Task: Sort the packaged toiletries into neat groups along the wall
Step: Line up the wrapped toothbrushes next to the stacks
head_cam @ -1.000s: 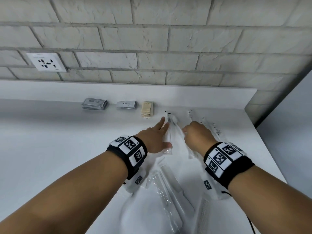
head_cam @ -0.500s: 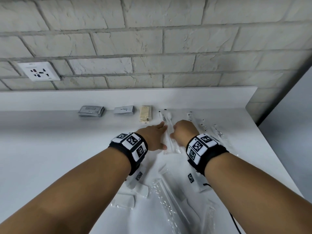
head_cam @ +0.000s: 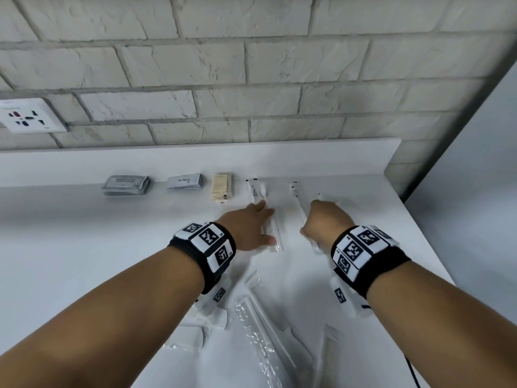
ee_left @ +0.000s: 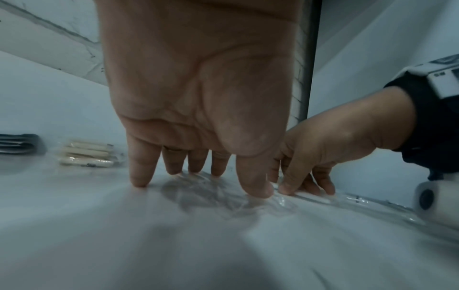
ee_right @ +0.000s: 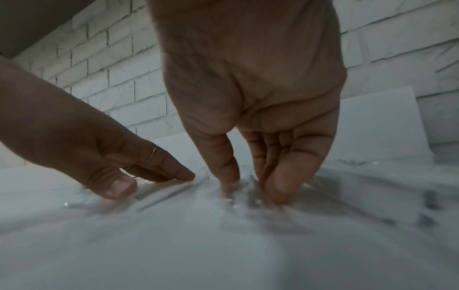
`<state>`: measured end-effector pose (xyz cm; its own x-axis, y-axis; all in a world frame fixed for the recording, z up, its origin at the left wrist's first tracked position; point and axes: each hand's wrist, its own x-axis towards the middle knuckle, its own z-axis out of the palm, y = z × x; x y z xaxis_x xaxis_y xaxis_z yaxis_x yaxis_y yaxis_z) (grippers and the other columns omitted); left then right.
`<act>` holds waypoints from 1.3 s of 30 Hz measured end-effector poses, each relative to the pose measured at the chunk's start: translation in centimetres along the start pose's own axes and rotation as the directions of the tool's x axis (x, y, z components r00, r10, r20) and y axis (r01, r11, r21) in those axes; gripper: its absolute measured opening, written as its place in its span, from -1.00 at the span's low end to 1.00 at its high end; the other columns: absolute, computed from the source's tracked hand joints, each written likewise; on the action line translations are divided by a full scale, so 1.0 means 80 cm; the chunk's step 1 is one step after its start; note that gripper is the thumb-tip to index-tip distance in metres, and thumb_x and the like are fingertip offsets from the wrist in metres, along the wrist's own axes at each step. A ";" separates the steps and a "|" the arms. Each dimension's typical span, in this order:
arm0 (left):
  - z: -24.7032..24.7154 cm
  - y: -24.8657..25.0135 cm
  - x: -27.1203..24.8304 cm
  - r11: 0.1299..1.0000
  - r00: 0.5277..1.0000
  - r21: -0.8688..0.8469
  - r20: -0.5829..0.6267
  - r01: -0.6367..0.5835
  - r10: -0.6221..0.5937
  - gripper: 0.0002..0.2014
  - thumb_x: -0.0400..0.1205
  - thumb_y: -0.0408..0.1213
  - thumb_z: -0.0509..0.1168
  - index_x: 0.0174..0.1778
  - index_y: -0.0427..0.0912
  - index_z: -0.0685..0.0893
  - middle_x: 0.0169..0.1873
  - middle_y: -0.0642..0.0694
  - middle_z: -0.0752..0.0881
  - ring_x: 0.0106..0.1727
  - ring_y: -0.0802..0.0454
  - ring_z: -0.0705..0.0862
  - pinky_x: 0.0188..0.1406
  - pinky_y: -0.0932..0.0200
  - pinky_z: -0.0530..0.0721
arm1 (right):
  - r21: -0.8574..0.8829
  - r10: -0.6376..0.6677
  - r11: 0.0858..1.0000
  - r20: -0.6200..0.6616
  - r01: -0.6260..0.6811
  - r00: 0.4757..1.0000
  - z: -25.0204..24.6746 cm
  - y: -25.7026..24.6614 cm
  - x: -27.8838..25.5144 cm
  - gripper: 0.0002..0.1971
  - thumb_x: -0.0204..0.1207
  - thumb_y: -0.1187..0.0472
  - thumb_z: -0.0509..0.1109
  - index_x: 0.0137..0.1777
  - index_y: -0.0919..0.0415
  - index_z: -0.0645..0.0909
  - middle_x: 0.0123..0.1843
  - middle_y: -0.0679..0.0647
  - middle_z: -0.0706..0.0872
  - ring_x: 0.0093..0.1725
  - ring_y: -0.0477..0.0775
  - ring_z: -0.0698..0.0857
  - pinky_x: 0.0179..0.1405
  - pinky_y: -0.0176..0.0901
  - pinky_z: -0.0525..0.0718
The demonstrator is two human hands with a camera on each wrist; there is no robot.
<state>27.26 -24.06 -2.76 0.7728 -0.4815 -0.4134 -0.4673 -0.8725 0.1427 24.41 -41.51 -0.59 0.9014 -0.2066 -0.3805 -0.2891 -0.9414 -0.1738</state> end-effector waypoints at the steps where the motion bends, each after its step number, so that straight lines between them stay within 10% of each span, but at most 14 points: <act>1: 0.001 -0.001 0.001 1.000 1.000 0.000 -0.008 -0.001 0.001 -0.20 0.62 0.24 0.15 0.69 0.06 -0.05 0.70 -0.01 -0.11 0.70 0.01 0.03 0.61 -0.11 0.21 | -0.001 0.013 1.000 0.002 -0.013 1.000 0.000 -0.002 0.005 -0.74 0.46 0.39 0.37 0.15 0.33 0.56 0.09 0.23 0.75 0.03 0.21 0.73 -0.10 -0.16 0.62; 13: 0.004 -0.003 -0.002 1.000 0.999 -0.029 -0.053 0.010 -0.012 -0.22 0.61 0.20 0.19 0.68 0.08 -0.01 0.70 0.05 -0.06 0.67 -0.01 0.15 0.57 -0.10 0.30 | 0.153 0.065 0.986 0.020 -0.067 0.998 0.001 -0.019 0.017 -0.85 0.49 0.33 0.26 -0.04 0.21 0.65 -0.27 0.14 0.63 -0.09 0.20 0.68 -0.14 -0.14 0.62; 15: 0.001 -0.004 -0.003 0.999 0.998 -0.045 -0.062 0.012 -0.015 -0.24 0.62 0.17 0.20 0.68 0.08 0.03 0.70 0.06 -0.06 0.66 0.00 0.20 0.55 -0.09 0.32 | 0.187 -0.006 0.982 -0.063 0.018 0.998 -0.005 -0.019 0.017 -0.71 0.53 0.41 0.18 0.06 0.01 0.55 -0.16 0.23 0.65 -0.07 0.26 0.66 -0.05 -0.01 0.65; 20: 0.001 -0.004 -0.006 0.997 0.988 -0.078 -0.150 0.013 -0.024 -0.30 0.63 0.06 0.22 0.67 0.01 0.13 0.70 0.01 0.00 0.64 -0.02 0.25 0.50 -0.06 0.40 | 0.163 -0.017 0.986 -0.179 0.047 0.984 0.001 -0.027 0.022 -0.69 0.50 0.37 0.23 0.25 0.33 0.48 0.26 0.33 0.51 0.09 0.32 0.64 -0.08 -0.14 0.51; 26: -0.003 0.001 -0.013 0.995 0.990 -0.096 -0.138 0.003 -0.016 -0.23 0.64 0.10 0.21 0.69 -0.11 0.04 0.70 -0.09 -0.07 0.69 -0.03 0.06 0.55 -0.12 0.33 | 0.141 -0.126 0.978 -0.169 0.151 0.977 0.024 -0.033 0.018 -0.75 0.49 0.15 0.39 0.16 0.11 0.60 0.20 0.17 0.48 0.15 0.28 0.63 0.15 -0.01 0.64; 34: -0.004 -0.001 -0.009 0.996 0.997 -0.082 -0.065 0.046 -0.051 -0.06 0.54 0.23 0.28 0.70 -0.08 -0.05 0.70 -0.03 -0.16 0.66 -0.03 0.17 0.49 -0.04 0.35 | 0.447 -0.074 0.893 0.021 0.057 0.997 0.035 -0.035 0.036 -0.32 0.42 0.29 0.51 0.52 0.11 0.34 0.06 0.22 0.75 -0.27 0.14 0.68 -0.41 -0.18 0.60; 39: -0.017 -0.006 -0.002 0.998 0.999 -0.048 -0.024 0.042 -0.043 -0.08 0.55 0.19 0.27 0.70 -0.08 -0.06 0.70 -0.01 -0.14 0.66 0.00 0.17 0.54 -0.05 0.35 | 0.393 -0.104 0.913 -0.043 0.112 0.994 0.033 -0.043 0.053 -0.41 0.48 0.32 0.37 0.54 0.08 0.41 0.30 0.18 0.69 -0.01 0.15 0.67 -0.14 -0.16 0.63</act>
<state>27.95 -23.66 -1.57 0.8025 -0.4450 -0.3975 -0.4129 -0.8951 0.1684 28.35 -38.41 -4.03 0.9395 -0.1192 -0.3213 -0.2896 -0.7773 -0.5585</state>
